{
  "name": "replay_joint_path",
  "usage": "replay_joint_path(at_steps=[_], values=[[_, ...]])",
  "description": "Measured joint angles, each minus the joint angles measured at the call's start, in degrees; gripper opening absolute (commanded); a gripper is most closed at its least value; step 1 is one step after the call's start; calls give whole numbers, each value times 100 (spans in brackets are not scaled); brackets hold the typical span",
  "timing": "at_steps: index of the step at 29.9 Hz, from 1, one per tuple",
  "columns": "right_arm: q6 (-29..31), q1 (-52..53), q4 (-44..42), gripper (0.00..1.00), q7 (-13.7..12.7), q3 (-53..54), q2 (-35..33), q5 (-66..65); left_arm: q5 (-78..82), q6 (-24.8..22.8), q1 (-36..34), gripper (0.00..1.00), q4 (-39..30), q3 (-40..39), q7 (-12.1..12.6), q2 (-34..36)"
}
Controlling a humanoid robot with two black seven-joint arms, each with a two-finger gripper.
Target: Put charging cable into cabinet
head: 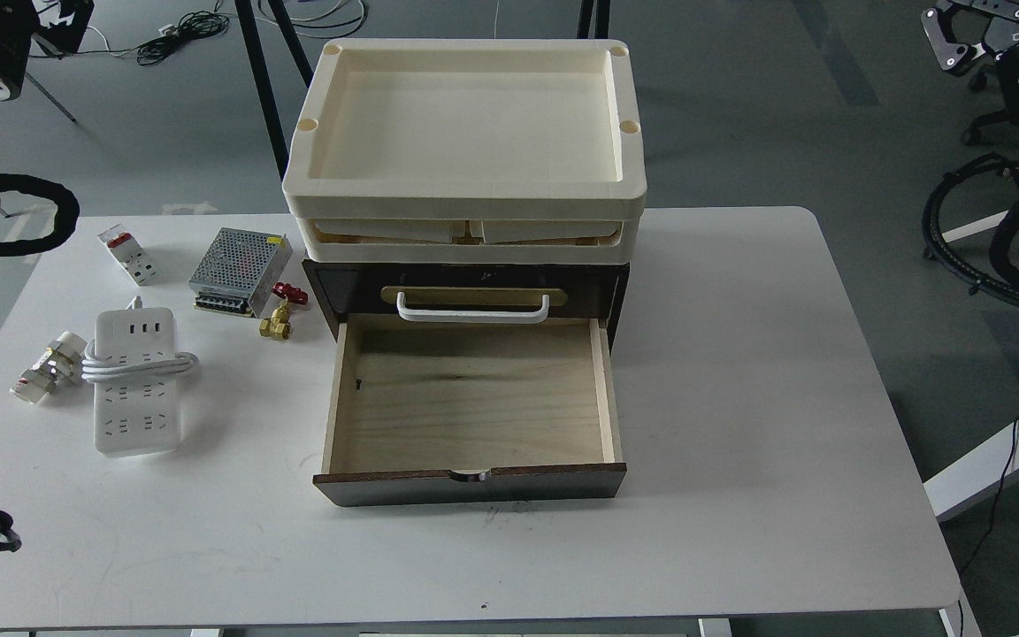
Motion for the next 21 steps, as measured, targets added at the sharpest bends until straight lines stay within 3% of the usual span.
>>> replay_joint_path(at_steps=[6,13,21], values=[[-179,-72,58,99,0,1,-27,58,-1,0,6,100,40,-129,0,-31],[-207,-78,83,100,0,72,-75,69,-620,2,46,100,816,-370,0,-332],[-217,-72,92,99,0,261,-85,70,-943,1,-37,100,820,-1042,0,-617]])
